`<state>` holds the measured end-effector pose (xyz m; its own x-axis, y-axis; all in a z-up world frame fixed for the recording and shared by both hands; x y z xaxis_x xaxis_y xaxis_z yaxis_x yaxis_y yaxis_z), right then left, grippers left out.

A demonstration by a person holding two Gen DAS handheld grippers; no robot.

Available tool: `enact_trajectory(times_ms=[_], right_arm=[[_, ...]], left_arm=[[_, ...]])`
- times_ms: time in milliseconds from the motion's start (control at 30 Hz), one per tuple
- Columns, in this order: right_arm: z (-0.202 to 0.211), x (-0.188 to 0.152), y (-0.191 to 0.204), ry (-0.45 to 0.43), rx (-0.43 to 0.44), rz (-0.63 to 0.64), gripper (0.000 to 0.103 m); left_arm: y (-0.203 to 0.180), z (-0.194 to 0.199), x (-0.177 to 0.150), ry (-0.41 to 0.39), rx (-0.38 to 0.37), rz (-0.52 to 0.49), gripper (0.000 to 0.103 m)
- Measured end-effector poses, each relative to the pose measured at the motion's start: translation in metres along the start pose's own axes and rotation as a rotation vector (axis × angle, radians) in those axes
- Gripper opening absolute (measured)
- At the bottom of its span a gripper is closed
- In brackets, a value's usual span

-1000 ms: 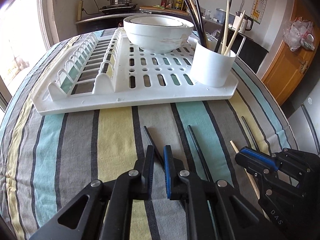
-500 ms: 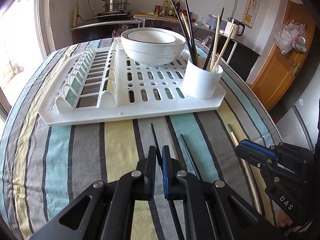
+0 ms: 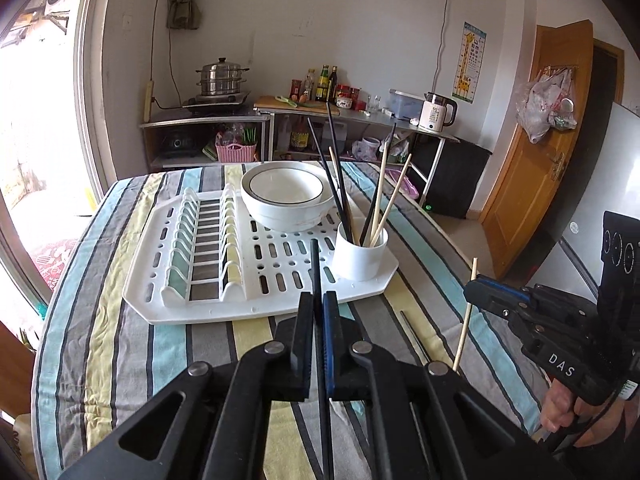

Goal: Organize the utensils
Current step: 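Lift the chopsticks upright toward the white cup with both tools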

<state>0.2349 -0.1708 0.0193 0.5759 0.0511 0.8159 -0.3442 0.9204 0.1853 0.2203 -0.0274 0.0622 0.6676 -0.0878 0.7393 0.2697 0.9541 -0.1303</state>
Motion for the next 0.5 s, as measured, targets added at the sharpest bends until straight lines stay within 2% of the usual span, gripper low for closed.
enact_trajectory(times_ms=[233, 500], right_arm=[[0.011, 0.002, 0.004, -0.025, -0.010, 0.014, 0.005], [0.017, 0.001, 0.005, -0.033, -0.015, 0.020, 0.005]], left_arm=[[-0.002, 0.025, 0.005, -0.053, -0.009, -0.013, 0.005], [-0.005, 0.039, 0.005, -0.079, -0.021, -0.021, 0.005]])
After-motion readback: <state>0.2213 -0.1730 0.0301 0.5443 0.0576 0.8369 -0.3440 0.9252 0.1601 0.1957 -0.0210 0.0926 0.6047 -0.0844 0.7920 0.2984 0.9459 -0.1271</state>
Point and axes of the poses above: each gripper's, at about its wrist camera, not at the fingertips, and z roughly against the way its jaws point, y to its left, x to its top, the point moved 6 cm from there along -z, roughly the way its jaws point, and after that the axes turned 3 degrees about y, right-handed, at the moved point
